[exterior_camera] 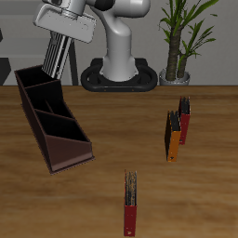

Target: Place the striped book into the right desk caddy's back compartment

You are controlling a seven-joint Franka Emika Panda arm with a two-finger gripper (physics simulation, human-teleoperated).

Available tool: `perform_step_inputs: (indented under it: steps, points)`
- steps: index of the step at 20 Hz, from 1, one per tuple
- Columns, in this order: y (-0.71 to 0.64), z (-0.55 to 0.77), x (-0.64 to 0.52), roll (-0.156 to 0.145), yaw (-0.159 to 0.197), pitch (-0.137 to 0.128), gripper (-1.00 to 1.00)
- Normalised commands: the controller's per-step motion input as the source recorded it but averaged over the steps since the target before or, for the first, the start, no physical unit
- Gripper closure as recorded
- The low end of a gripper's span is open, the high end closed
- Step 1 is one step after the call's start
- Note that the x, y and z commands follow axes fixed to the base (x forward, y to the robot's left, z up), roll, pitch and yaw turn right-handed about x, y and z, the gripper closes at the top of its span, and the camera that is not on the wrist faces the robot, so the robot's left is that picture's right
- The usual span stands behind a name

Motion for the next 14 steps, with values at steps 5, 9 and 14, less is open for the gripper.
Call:
perform_step_inputs:
  steps: [5,9,14]
  points:
    - [0.01,-0.13,0.07,0.01,-0.007,0.028,1.0]
    - [0.0,-0.14,0.06,0.003,-0.021,0.029,1.0]
    - [0.05,-0.1,0.02,0.016,0.007,0.015,1.0]
